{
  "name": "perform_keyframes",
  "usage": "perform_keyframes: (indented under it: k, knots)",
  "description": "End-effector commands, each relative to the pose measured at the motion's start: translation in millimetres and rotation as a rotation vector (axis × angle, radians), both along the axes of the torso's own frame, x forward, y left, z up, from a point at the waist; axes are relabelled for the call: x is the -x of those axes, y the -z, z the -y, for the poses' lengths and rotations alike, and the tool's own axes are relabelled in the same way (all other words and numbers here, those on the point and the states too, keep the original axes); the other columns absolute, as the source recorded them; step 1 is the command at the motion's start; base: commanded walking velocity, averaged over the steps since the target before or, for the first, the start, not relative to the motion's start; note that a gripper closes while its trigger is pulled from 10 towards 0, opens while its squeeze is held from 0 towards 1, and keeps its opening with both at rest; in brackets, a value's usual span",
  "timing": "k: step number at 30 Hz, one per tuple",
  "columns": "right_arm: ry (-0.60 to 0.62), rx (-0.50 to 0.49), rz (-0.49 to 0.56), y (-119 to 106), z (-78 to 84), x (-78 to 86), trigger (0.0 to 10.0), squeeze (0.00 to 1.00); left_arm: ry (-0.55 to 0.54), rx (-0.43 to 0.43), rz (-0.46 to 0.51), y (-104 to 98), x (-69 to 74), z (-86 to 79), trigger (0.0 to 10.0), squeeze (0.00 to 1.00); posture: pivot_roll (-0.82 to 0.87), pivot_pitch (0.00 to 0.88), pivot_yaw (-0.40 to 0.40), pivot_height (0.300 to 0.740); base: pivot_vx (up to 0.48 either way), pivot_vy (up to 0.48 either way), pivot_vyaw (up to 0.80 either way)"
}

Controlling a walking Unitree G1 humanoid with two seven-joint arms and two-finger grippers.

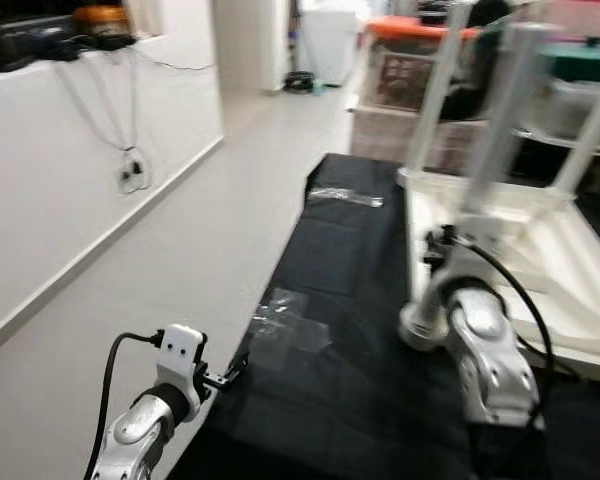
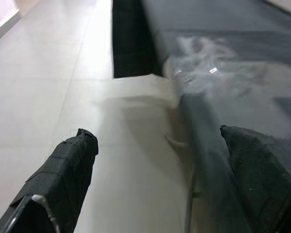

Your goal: Building children table

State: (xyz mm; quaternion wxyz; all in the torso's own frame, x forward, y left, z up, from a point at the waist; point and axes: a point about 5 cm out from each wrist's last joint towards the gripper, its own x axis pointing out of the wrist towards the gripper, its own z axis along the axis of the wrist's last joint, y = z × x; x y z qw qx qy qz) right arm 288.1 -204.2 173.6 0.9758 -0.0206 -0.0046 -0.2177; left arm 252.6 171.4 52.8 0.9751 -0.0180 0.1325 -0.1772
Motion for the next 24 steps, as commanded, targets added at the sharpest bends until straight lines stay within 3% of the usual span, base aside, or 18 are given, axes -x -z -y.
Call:
perform_keyframes:
  k: [1,2,3,4,5,6,7,8,9,10,13,18,19,23,24]
  knots:
    - [0.104,0.023,-0.138,25,14.1,12.5,0.0,0.00,0.011,-0.003,0.002,-2,-1.6,1.7,10.0,0.00,0.05,0.000,-0.057,0.740,0.000,0.000,0.00]
    - [0.014,-0.009,-0.133,26,1.8,15.8,10.0,0.00,0.015,-0.004,0.000,-1,-1.8,2.0,10.0,0.00,0.04,0.000,-0.047,0.740,0.000,0.000,0.00]
    - [-0.093,-0.043,-0.122,26,-11.4,15.2,10.0,0.00,0.020,-0.004,-0.002,-1,-2.1,2.7,10.0,0.00,0.04,0.000,-0.043,0.740,0.000,0.000,0.00]
    - [-0.238,-0.101,-0.031,16,-25.3,11.8,10.0,0.80,0.025,-0.005,-0.002,-1,-3.1,3.5,10.0,0.00,0.03,0.000,-0.039,0.740,0.000,0.000,0.00]
    - [-0.238,-0.101,-0.031,16,-25.3,11.8,10.0,0.80,0.025,-0.005,-0.002,-1,-3.1,3.5,10.0,0.00,0.03,0.000,-0.039,0.740,0.000,0.000,0.00]
    - [-0.436,-0.152,0.026,5,-39.2,5.3,10.0,1.00,0.029,-0.004,-0.002,-1,-4.3,3.9,10.0,0.00,0.03,0.000,-0.038,0.740,0.000,0.000,0.00]
    - [-0.436,-0.152,0.026,5,-39.2,5.3,10.0,1.00,0.029,-0.004,-0.002,-1,-4.3,3.9,10.0,0.00,0.03,0.000,-0.038,0.740,0.000,0.000,0.00]
    - [-0.571,-0.157,0.069,-5,-44.6,-0.4,10.0,1.00,0.031,-0.004,0.000,-2,-5.6,4.1,10.0,0.00,0.03,0.000,-0.037,0.740,0.000,0.000,0.00]
    - [-0.777,-0.163,0.091,-14,-50.0,-5.1,10.0,0.00,0.033,-0.005,0.001,-3,-6.7,3.9,10.0,0.00,0.03,0.000,-0.036,0.740,0.000,0.000,0.00]
    - [-0.777,-0.163,0.091,-14,-50.0,-5.1,10.0,0.00,0.033,-0.005,0.001,-3,-6.7,3.9,10.0,0.00,0.03,0.000,-0.036,0.740,0.000,0.000,0.00]
    - [-1.071,-0.066,0.080,-32,-37.7,-17.5,10.0,0.00,0.037,-0.006,0.005,-3,-8.3,4.4,10.0,0.00,0.03,0.000,-0.038,0.740,0.000,0.000,0.00]
    - [-1.099,0.060,0.032,-35,-22.2,-31.0,10.0,0.00,0.037,-0.005,0.009,-4,-9.6,5.3,10.0,0.00,0.04,0.000,-0.050,0.740,0.000,0.000,0.00]
    - [-1.120,0.070,0.019,-34,-22.6,-31.8,0.1,0.00,0.035,-0.006,0.011,-4,-9.8,5.0,10.0,0.00,0.04,0.000,-0.055,0.740,0.000,0.000,0.00]
    - [-1.124,0.072,-0.008,-27,-24.3,-32.8,0.0,0.00,0.031,-0.006,0.012,-4,-9.4,4.2,10.0,0.00,0.04,0.000,-0.055,0.740,0.000,0.000,0.00]
    - [-1.039,0.129,-0.109,-6,-28.4,-32.3,0.0,0.00,0.026,-0.005,0.012,-4,-7.4,3.0,10.0,0.00,0.05,0.000,-0.063,0.740,0.000,0.000,0.00]
